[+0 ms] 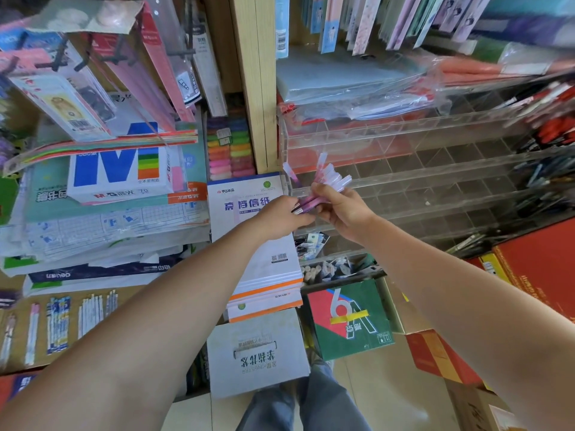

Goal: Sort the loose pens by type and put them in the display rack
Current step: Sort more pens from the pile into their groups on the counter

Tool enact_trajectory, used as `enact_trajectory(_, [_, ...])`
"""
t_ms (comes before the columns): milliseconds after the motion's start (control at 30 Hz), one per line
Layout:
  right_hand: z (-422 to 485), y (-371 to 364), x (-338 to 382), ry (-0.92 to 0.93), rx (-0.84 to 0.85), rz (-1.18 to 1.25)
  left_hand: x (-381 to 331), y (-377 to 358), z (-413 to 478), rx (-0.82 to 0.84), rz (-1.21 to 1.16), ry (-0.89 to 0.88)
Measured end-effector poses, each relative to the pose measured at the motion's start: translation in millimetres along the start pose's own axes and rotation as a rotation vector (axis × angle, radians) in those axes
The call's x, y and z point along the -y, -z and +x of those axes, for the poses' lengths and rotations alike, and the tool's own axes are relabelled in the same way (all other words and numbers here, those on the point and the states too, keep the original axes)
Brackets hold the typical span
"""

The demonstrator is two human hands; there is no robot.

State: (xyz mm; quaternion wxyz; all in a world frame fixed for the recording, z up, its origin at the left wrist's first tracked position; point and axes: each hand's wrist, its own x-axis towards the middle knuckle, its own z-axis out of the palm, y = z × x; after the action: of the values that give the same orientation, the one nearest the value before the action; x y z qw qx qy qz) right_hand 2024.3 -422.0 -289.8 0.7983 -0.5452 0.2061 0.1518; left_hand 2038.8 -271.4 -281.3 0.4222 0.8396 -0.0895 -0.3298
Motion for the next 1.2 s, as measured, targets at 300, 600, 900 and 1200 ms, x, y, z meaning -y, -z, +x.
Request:
enact_trajectory(300, [31.7,27.5,46.3,0.224,-0.416,-0.116,10.0,14.3,20.2,-0.195,0.737,-0.117])
enact_trajectory(600, [52.7,12.5,25.0,0.127,-0.392,-0.387,22.8,10.0,23.6,-0.034,0.805,-0.076])
enact_trajectory(900, [51.3,13.6,26.2,0.199,-0.439,-0.417,24.7,12.1,25.8,-0.039,0.774,-0.078])
enact_trajectory(1200, [34.4,14.4,14.2,0.224,-0.406,-0.477,20.3,11.3,20.1,-0.052,0.743,-0.105])
